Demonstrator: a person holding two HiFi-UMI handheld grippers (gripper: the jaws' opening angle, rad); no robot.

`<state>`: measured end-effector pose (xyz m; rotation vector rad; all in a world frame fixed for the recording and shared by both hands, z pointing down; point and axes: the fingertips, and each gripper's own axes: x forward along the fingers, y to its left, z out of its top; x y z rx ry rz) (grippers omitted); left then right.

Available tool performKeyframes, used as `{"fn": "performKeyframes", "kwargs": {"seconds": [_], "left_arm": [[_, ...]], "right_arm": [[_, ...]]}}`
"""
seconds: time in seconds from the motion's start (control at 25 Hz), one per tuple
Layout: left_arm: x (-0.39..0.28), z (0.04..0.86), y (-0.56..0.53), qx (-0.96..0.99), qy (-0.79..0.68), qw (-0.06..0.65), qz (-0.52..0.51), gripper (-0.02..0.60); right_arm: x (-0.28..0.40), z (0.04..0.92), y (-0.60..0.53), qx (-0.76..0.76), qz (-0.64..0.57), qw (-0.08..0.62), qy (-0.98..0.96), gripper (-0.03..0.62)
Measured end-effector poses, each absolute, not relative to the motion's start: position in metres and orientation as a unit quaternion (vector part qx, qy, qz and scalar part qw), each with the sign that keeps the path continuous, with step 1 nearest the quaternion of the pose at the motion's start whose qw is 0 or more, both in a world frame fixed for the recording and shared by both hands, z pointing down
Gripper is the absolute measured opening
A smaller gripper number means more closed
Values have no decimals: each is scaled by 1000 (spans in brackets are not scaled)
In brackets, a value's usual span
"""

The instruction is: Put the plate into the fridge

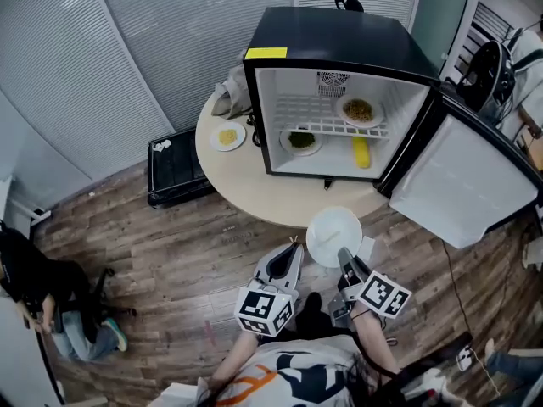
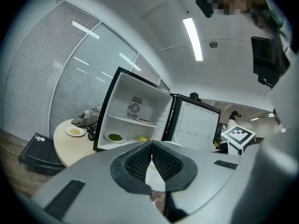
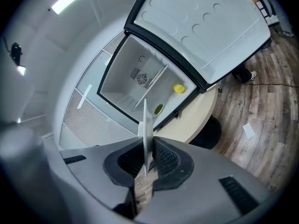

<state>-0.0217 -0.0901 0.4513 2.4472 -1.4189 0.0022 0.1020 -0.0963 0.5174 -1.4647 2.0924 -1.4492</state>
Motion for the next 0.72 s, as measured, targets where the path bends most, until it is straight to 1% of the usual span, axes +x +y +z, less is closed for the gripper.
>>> {"fn": "performKeyframes", "kwargs": {"seconds": [0.44,0.72], "left_arm": [[15,459,-157,850,-504,155,22,11],[27,465,-173,851,-500,155,44,11]], "right_arm": [[135,529,-168,-486,-508,104,703,35],[134,537,-190,-472,-528,110,698,35]]}}
